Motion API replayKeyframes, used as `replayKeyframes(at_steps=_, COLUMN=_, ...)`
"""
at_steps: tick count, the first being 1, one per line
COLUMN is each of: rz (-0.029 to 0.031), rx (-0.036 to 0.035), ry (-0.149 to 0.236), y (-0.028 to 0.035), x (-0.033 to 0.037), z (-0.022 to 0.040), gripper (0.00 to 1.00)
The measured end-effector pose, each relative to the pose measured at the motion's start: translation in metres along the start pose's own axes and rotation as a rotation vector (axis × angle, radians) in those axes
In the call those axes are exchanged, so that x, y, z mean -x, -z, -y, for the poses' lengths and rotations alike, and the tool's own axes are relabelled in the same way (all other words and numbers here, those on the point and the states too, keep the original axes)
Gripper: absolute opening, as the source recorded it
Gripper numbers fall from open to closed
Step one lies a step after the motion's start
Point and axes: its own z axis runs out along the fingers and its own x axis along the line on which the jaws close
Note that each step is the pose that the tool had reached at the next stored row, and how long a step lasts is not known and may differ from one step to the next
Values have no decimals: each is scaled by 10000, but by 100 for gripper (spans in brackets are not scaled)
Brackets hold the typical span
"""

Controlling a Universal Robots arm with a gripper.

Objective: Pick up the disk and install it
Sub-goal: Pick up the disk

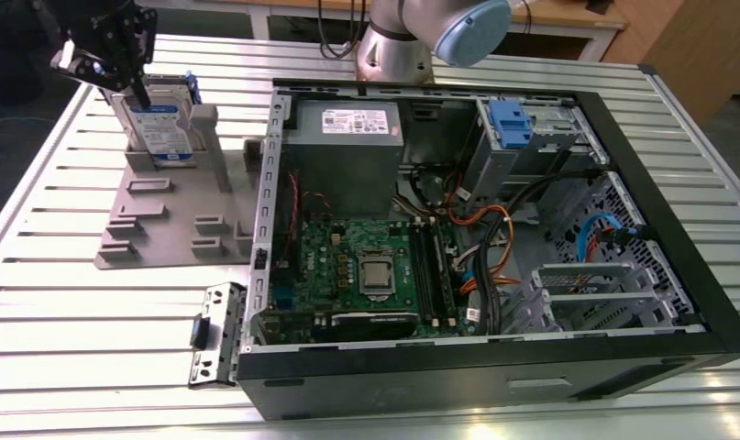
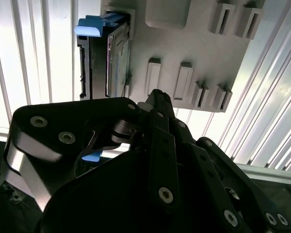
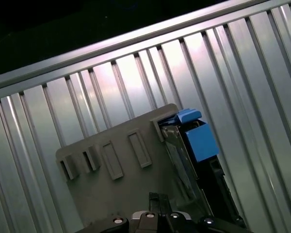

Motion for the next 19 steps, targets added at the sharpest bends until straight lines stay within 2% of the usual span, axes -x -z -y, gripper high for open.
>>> replayKeyframes(at_steps=19, rz=-24, rx=28, ry=1056, y=0, x=0, z=0, gripper=10)
